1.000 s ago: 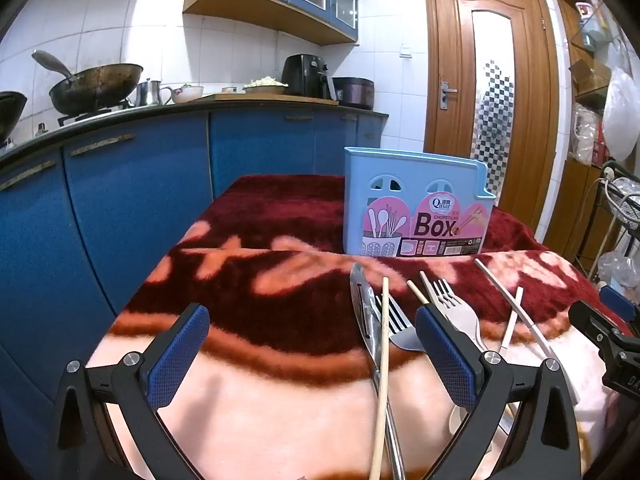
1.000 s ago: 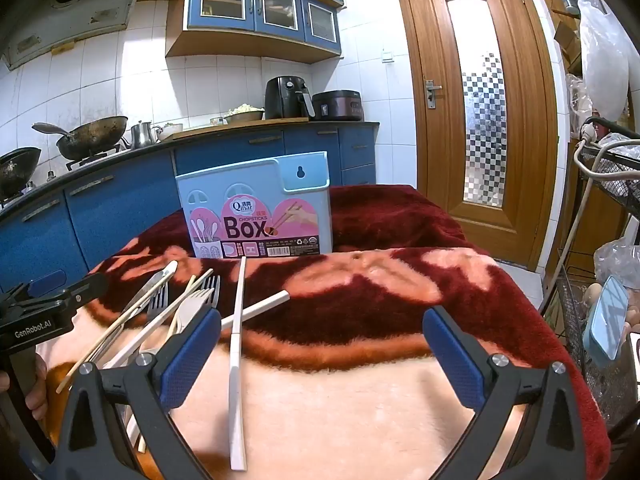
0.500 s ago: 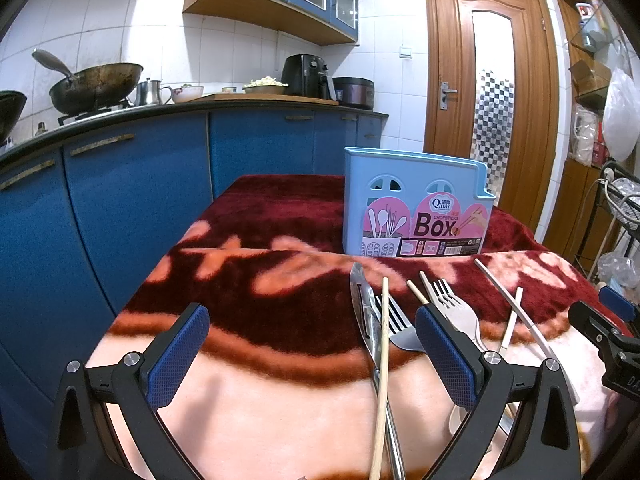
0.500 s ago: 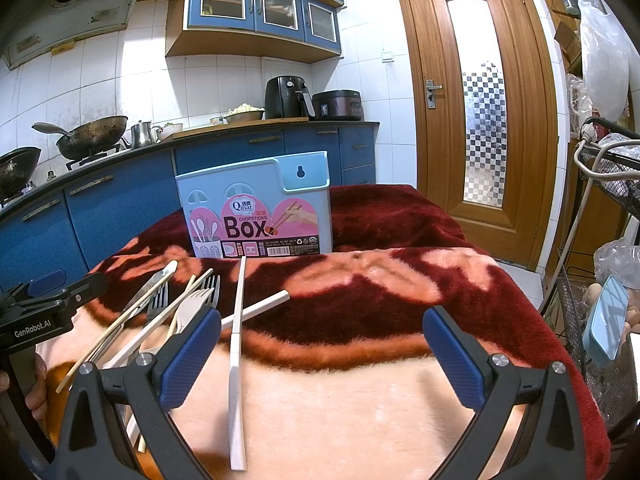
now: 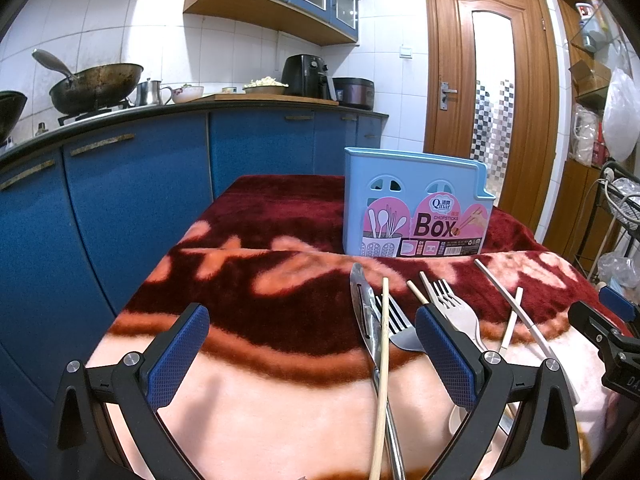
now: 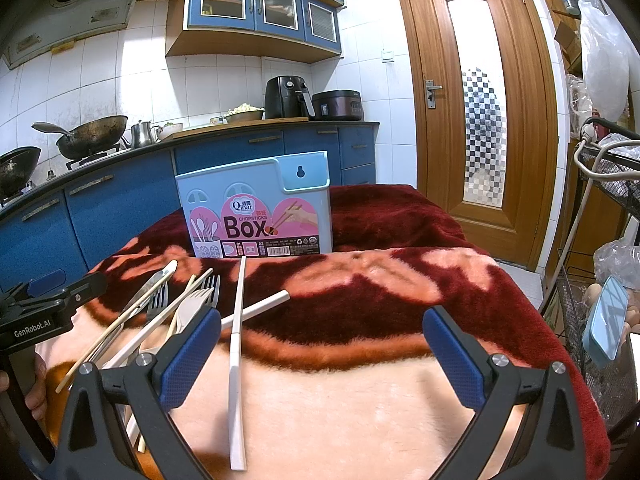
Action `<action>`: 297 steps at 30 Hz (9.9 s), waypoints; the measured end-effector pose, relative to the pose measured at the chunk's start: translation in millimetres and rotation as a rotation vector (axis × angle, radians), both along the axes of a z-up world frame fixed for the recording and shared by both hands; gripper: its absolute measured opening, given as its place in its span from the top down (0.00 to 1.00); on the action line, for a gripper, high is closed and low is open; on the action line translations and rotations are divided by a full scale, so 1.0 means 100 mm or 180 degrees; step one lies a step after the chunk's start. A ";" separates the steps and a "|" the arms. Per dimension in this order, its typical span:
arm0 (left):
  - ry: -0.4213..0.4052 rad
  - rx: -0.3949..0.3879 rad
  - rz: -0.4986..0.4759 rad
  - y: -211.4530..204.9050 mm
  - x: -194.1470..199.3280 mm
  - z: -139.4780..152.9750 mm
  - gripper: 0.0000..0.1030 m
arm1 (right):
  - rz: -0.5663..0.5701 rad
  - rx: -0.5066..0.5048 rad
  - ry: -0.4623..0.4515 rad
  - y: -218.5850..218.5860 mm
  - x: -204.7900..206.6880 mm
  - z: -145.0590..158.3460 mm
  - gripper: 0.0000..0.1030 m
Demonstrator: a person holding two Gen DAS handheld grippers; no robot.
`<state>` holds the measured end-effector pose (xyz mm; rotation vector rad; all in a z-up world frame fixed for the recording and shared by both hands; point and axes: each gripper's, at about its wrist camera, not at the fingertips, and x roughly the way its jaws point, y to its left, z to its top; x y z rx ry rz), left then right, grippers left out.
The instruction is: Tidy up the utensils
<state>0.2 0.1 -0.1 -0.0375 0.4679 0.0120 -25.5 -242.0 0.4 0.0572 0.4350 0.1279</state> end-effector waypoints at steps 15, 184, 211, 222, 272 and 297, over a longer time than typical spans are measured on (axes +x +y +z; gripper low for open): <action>-0.0002 -0.0001 -0.0002 0.00 0.00 0.00 0.01 | 0.0001 -0.0002 0.0000 0.00 0.00 0.00 0.00; -0.0158 -0.0552 -0.0498 -0.01 1.90 0.87 0.95 | 0.0870 0.0219 0.0216 0.46 2.22 1.01 0.71; 0.0394 -0.0403 -0.0579 0.21 1.02 0.88 0.90 | 0.0726 0.0261 0.0592 0.32 1.01 1.04 0.70; 0.0778 -0.0345 -0.0692 0.18 0.59 0.60 0.90 | 0.0631 0.0382 0.0895 0.28 0.60 0.70 0.69; 0.1934 -0.0415 -0.1214 -0.18 0.56 -0.02 0.90 | 0.0555 0.1052 0.1081 0.21 0.70 0.50 0.92; 0.1755 -0.0509 -0.1163 0.06 0.62 0.14 0.96 | 0.0598 0.0712 0.0298 0.26 0.40 0.86 0.92</action>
